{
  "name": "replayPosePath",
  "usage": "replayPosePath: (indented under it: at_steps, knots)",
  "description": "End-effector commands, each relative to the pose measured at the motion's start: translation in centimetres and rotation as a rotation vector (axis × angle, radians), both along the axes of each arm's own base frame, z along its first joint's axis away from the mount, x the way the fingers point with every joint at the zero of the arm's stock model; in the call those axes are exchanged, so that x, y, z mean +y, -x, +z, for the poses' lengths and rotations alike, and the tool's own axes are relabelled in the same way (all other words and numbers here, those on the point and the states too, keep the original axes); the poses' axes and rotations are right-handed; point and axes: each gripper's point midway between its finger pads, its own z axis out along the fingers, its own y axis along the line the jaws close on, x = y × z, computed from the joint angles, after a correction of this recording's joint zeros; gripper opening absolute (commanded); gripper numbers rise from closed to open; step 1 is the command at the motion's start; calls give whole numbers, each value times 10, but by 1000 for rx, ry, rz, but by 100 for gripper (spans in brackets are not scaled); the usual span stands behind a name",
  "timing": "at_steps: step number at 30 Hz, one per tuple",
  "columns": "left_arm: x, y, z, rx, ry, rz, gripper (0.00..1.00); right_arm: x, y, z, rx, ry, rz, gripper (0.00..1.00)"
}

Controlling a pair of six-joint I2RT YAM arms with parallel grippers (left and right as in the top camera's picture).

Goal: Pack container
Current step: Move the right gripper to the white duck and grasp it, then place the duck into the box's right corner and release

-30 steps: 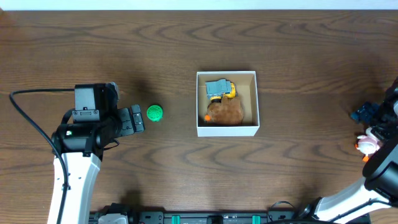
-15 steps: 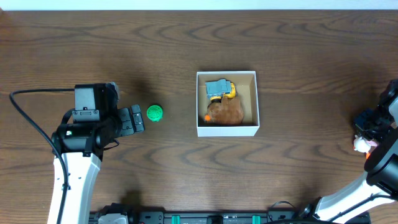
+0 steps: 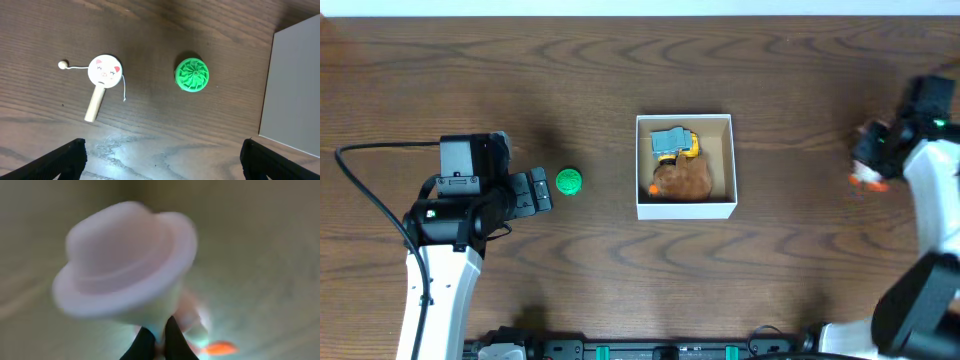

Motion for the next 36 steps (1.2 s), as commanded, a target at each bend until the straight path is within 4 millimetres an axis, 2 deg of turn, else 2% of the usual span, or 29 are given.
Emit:
replayPosePath:
  at_steps: [1, 4, 8, 11, 15, 19, 24, 28, 29, 31, 33, 36]
  knots:
    - [0, -1, 0, 2, 4, 6, 98, 61, -17, 38, -107, 31, 226, 1]
    - [0, -1, 0, 3, 4, 6, 98, 120, -26, 55, -174, 32, 377, 1]
    - [0, -1, 0, 3, 4, 6, 98, 190, -28, 59, -218, 6, 533, 1]
    - [0, -1, 0, 2, 4, 6, 98, 235, -27, 60, -249, -8, 634, 2]
    - [0, -1, 0, 2, 4, 6, 98, 275, -29, 60, -295, -23, 712, 3]
    - [0, -1, 0, 3, 4, 6, 98, 286, -29, 48, -277, -25, 685, 4]
    - [0, -1, 0, 3, 4, 6, 98, 287, -30, 20, -202, -24, 672, 6]
    - [0, -1, 0, 3, 4, 6, 98, 288, -33, 6, -174, -21, 673, 12]
    - [0, -1, 0, 3, 4, 6, 98, 288, -33, 4, -170, -20, 673, 15]
    - [0, -1, 0, 3, 4, 6, 98, 288, -33, 3, -167, -21, 674, 33]
    - [0, -1, 0, 3, 4, 6, 98, 288, -33, 3, -167, -20, 674, 43]
    - [0, -1, 0, 3, 4, 6, 98, 288, -32, 3, -164, -20, 674, 47]
